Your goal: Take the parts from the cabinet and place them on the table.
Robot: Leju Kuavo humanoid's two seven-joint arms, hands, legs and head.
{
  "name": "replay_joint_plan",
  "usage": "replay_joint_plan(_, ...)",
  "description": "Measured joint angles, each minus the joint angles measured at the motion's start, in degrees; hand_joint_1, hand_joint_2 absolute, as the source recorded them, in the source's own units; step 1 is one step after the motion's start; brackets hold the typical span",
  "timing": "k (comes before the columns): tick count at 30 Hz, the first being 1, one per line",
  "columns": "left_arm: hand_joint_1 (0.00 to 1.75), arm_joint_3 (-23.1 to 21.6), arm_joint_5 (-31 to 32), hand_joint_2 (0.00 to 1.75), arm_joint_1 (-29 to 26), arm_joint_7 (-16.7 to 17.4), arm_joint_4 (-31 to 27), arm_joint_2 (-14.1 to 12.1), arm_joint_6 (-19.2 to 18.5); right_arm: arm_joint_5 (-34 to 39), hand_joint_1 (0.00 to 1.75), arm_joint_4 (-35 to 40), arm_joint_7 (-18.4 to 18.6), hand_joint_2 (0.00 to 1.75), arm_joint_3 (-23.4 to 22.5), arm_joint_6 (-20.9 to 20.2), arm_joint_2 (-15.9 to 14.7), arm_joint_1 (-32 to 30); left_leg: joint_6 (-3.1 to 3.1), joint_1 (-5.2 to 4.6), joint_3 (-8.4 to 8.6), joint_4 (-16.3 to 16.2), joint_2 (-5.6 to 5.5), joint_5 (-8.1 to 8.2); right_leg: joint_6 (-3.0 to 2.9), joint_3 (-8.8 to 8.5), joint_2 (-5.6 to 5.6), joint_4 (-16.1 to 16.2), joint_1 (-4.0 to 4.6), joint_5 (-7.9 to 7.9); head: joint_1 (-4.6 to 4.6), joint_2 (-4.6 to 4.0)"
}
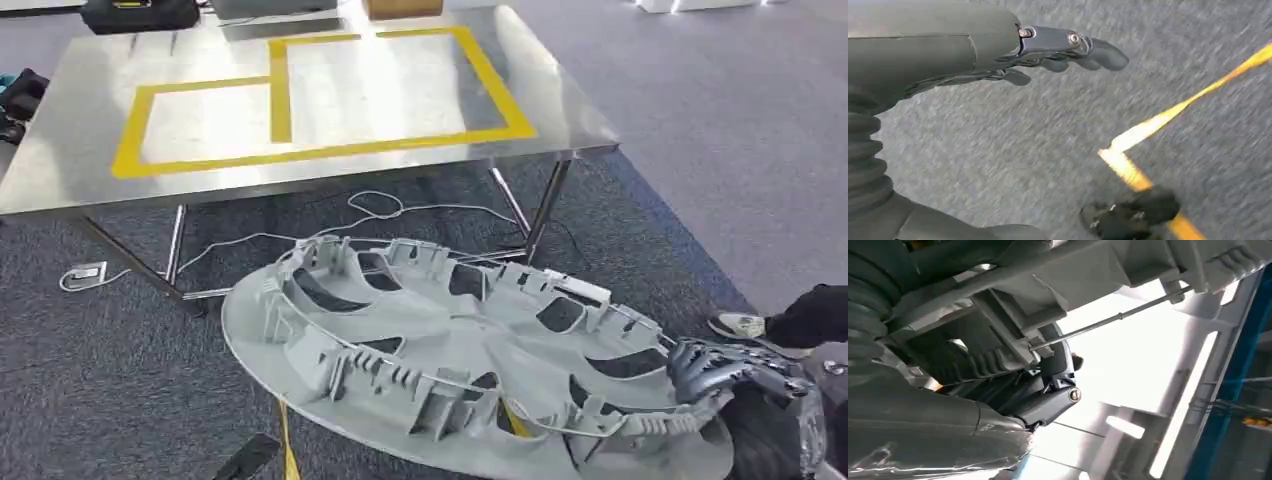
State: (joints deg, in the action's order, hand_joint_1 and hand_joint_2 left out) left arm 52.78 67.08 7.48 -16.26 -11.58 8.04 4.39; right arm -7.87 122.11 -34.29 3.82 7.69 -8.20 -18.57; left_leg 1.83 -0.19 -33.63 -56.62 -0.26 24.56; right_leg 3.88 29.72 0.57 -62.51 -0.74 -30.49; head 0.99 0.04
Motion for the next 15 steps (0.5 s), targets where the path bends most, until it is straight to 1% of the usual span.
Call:
replay_joint_plan(1,0.00,-0.1,0.0,1.75,0.1,0.1,0.0,0.0,0.0,0.0,1.75,0.0,0.0,1.75,0.0,0.0,0.0,0.0,0.10,0.03,0.43,0.0,-0.01,0.64,0.26,3.19,-0.14,-5.0,-0.03,-0.32,0.04,0.02)
replay_joint_plan(2,0.00,-0.1,0.0,1.75,0.1,0.2,0.0,0.1,-0.1,0.0,1.75,0.0,0.0,1.75,0.1,0.0,0.0,0.0,0.16,0.02,1.13,0.0,0.00,1.36,0.36,6.64,-0.14,-9.7,-0.05,-2.62,0.10,0.02)
replay_joint_plan(3,0.00,-0.2,0.0,1.75,-0.1,0.3,0.0,0.1,-0.2,0.0,1.75,0.0,0.0,1.75,0.1,0.0,0.0,0.0,0.19,0.02,1.93,0.0,0.01,2.08,0.54,9.27,-0.15,-12.6,-0.01,-5.26,0.06,0.02)
replay_joint_plan(4,0.00,-0.3,0.0,1.75,-0.2,0.3,0.0,0.1,-0.2,0.0,1.75,-0.1,0.1,1.75,0.1,0.1,0.0,0.0,0.18,0.02,2.90,0.0,0.00,2.82,0.52,10.80,-0.14,-13.2,0.01,-6.86,0.22,0.02)
replay_joint_plan(5,0.00,-0.4,0.0,1.75,-0.3,0.3,0.0,0.1,-0.2,0.0,1.75,-0.1,0.1,1.75,0.1,0.1,0.0,0.0,0.19,0.05,4.01,0.0,-0.03,3.60,0.51,11.24,-0.17,-11.8,0.01,-7.04,0.22,0.02)
replay_joint_plan(6,0.00,-0.5,0.0,1.75,-0.2,0.3,0.0,0.2,-0.2,0.0,1.75,-0.1,0.1,1.75,0.1,0.1,0.0,0.0,0.12,0.11,5.21,0.0,-0.13,4.43,0.36,10.92,-0.18,-8.8,0.01,-5.63,0.30,0.02)
replay_joint_plan(7,0.00,-0.5,0.0,1.75,-0.2,0.3,0.0,0.2,-0.2,0.0,1.75,-0.1,0.1,1.75,0.1,0.1,0.0,0.0,-0.04,0.18,6.46,0.0,-0.16,5.32,0.47,10.24,-0.26,-4.8,0.01,-2.70,0.26,0.02)
replay_joint_plan(8,0.00,-0.5,0.0,1.75,-0.2,0.3,0.0,0.2,-0.2,0.0,1.75,-0.1,0.1,1.75,0.1,0.1,0.0,0.0,-0.31,0.21,7.82,0.0,-0.16,6.40,0.52,9.62,-0.56,-0.1,0.00,2.87,0.33,0.02)
replay_joint_plan(9,0.00,-0.5,0.0,1.75,-0.2,0.3,0.0,0.2,-0.2,0.0,1.75,-0.2,0.1,1.75,0.1,0.1,0.0,-0.2,-0.64,-0.07,8.68,-0.3,-0.12,7.51,0.27,9.60,-1.12,2.7,0.05,8.45,0.41,0.02)
replay_joint_plan(10,0.00,-0.5,0.0,1.75,-0.2,0.3,0.0,0.2,-0.2,0.0,1.75,-0.4,0.1,1.75,0.2,0.1,0.0,0.0,-0.93,-0.22,9.18,0.3,-0.14,8.29,-0.69,9.03,-1.11,2.1,0.21,6.71,0.41,0.00)
replay_joint_plan(11,0.00,-0.5,0.0,1.75,0.0,0.4,0.0,0.2,-0.2,0.0,1.75,-0.3,0.1,1.75,0.2,0.1,0.0,-0.1,-1.39,-0.19,9.80,1.0,-0.09,8.83,-1.22,8.22,-0.71,2.0,0.33,6.89,0.17,0.02)
replay_joint_plan(12,0.00,-0.6,0.0,1.75,0.3,0.4,0.0,0.1,-0.2,0.0,1.75,-0.3,0.1,1.75,0.1,0.2,0.0,0.0,-1.74,-0.21,10.40,0.5,-0.05,8.33,-1.58,8.09,-0.58,2.4,0.21,6.85,0.33,0.00)
replay_joint_plan(13,0.00,-0.6,0.0,1.75,0.6,0.4,0.0,0.1,-0.2,-0.1,1.75,-0.3,0.2,1.75,0.1,0.2,0.0,0.2,-1.93,-0.25,10.38,0.2,-0.08,7.95,-1.97,7.45,-0.49,2.5,-0.05,6.56,0.22,0.02)
replay_joint_plan(14,0.00,-0.6,0.0,1.75,0.8,0.5,0.0,-0.1,-0.2,-0.1,1.75,-0.3,0.2,1.75,0.1,0.2,0.0,0.2,-2.19,-0.26,9.78,-1.7,-0.08,7.35,-2.26,6.51,-0.39,2.9,-0.26,6.23,0.20,0.02)
replay_joint_plan(15,0.00,-0.6,0.0,1.75,1.1,0.5,0.0,0.0,-0.2,-0.1,1.75,-0.3,0.2,1.75,0.1,0.2,0.0,0.3,-2.63,-0.20,7.65,-5.5,-0.04,6.39,-2.61,5.66,-0.45,3.2,-0.33,5.71,-0.11,0.02)
